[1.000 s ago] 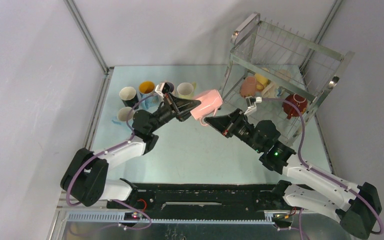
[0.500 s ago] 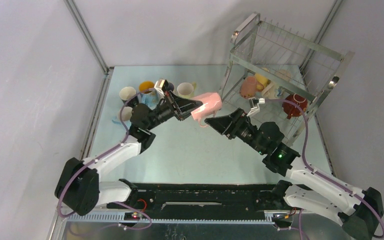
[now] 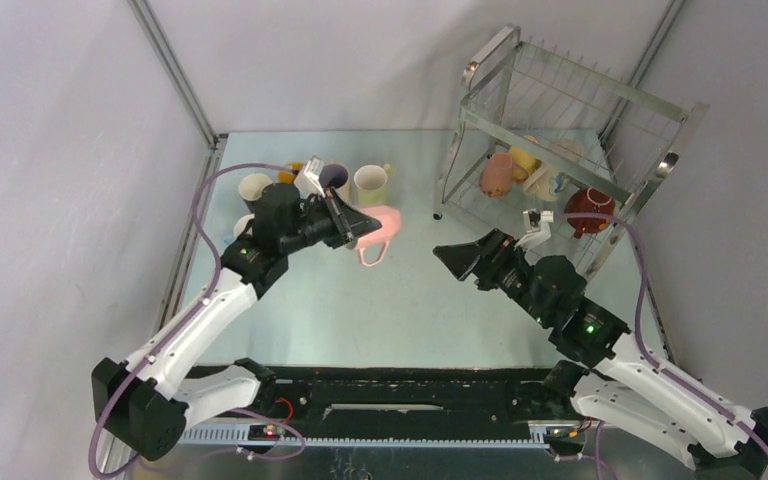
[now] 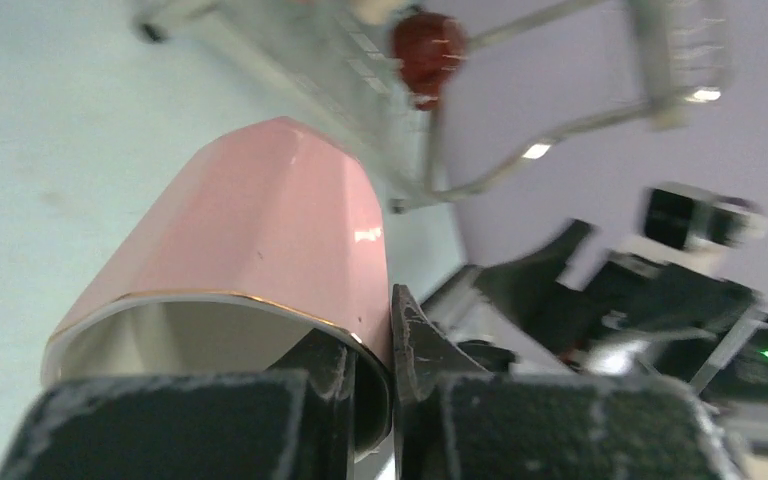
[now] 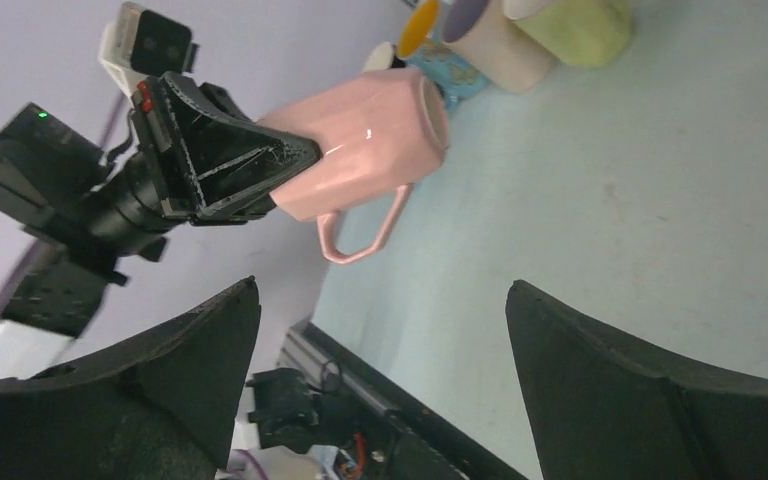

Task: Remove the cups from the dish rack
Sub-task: Place the cup at the center of the board.

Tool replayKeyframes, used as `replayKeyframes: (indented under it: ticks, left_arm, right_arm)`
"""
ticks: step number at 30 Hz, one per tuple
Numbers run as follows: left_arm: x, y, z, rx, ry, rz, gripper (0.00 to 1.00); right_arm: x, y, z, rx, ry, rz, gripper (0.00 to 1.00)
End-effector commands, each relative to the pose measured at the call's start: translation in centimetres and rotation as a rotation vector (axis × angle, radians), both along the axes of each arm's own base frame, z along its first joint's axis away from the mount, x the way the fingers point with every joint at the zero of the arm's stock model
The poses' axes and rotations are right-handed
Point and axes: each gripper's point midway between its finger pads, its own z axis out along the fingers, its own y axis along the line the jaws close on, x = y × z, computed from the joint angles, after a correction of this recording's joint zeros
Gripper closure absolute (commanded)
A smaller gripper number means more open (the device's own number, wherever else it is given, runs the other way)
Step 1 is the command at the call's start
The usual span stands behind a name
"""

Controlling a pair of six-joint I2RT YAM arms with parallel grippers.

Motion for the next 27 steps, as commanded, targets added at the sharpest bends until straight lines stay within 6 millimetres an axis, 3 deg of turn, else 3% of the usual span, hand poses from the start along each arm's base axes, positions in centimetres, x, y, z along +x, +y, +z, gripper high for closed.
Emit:
replayKeyframes:
  ticks: [1,9,18,27]
  left_arm:
    - [1.3,4.4,-0.9,0.283,-0.096,0.112,1.00]
    - [4.2,10.0,-6.6,0.637,0.020,0.241,1.00]
    - [8.7,13.2,-9.3,0.810,0.114,0.297,1.00]
    - [11.8,15.8,-11.7,0.968,0.193,0.309,1.00]
  right_arm:
    - [0.1,-1.8,-1.1,-0.126,-0.010,-0.059,0.02]
    - [0.1,-2.6,-1.9,-0.229,-0.015,-0.065,0.00]
    - [0.0,-3.0,-2.5,-0.261,-0.009,-0.061,0.00]
    - [-0.1,-3.5,-2.4,-0.282,-0.017,-0.067,0.00]
